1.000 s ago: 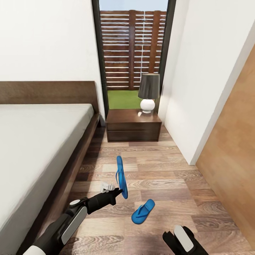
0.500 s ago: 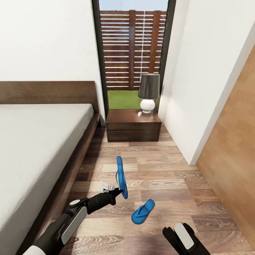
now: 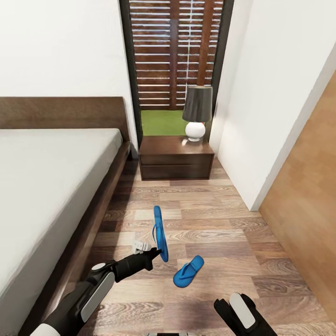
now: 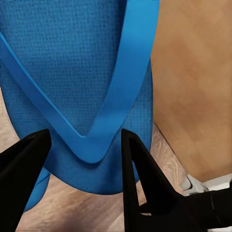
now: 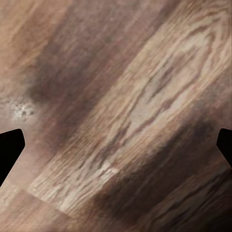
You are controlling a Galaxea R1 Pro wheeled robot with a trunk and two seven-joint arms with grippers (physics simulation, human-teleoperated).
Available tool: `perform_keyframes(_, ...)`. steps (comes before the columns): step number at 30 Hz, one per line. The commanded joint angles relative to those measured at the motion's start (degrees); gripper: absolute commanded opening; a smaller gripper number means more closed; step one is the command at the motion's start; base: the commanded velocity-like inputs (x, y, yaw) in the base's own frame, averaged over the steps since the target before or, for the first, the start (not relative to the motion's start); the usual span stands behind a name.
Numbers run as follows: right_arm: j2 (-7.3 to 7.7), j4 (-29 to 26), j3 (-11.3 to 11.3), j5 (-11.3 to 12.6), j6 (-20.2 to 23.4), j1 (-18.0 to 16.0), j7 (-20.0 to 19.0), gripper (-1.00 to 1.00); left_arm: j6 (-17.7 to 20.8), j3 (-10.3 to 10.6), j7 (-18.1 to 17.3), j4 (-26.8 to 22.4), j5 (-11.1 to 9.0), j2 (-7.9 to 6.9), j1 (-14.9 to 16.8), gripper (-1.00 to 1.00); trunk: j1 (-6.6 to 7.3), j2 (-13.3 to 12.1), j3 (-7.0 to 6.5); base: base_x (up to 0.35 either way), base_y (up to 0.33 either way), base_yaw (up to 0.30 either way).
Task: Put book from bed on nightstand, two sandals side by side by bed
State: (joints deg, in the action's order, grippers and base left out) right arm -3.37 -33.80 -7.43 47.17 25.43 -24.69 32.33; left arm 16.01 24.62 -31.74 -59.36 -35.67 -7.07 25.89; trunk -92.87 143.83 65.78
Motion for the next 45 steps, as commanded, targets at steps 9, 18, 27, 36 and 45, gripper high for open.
perform_keyframes(9,-0.06,-0.13,-0.22,0.38,0.14,-0.01,0.36,1.00,0.52,0.08,0.01,-0.05,-0.71,-0.05,0.04,-1.00,-0.22,0.15,2.05,0.000,0.000,0.000)
perform_keyframes(18,-0.08,-0.13,-0.22,0.37,0.14,-0.01,0.36,1.00,0.60,0.00,-0.07,-0.05,-0.71,-0.05,0.04,-1.00,-0.45,0.27,4.04,0.000,0.000,0.000)
perform_keyframes(27,-0.11,-0.13,-0.17,0.30,0.14,-0.01,0.38,1.00,0.56,-0.01,-0.08,-0.05,-0.71,-0.05,0.04,-1.00,-0.60,0.35,5.37,0.000,0.000,0.000)
perform_keyframes(36,-0.06,-0.13,0.12,0.29,0.28,-0.01,0.45,1.00,0.52,0.05,-0.08,0.01,-0.71,-0.05,0.04,-1.00,-0.68,0.39,6.04,0.000,0.000,0.000)
perform_keyframes(45,-0.09,-0.13,0.13,0.29,0.38,-0.01,0.45,1.00,0.43,0.04,-0.15,0.00,-0.71,-0.05,0.04,-1.00,-0.73,0.41,6.48,0.003,0.000,0.000)
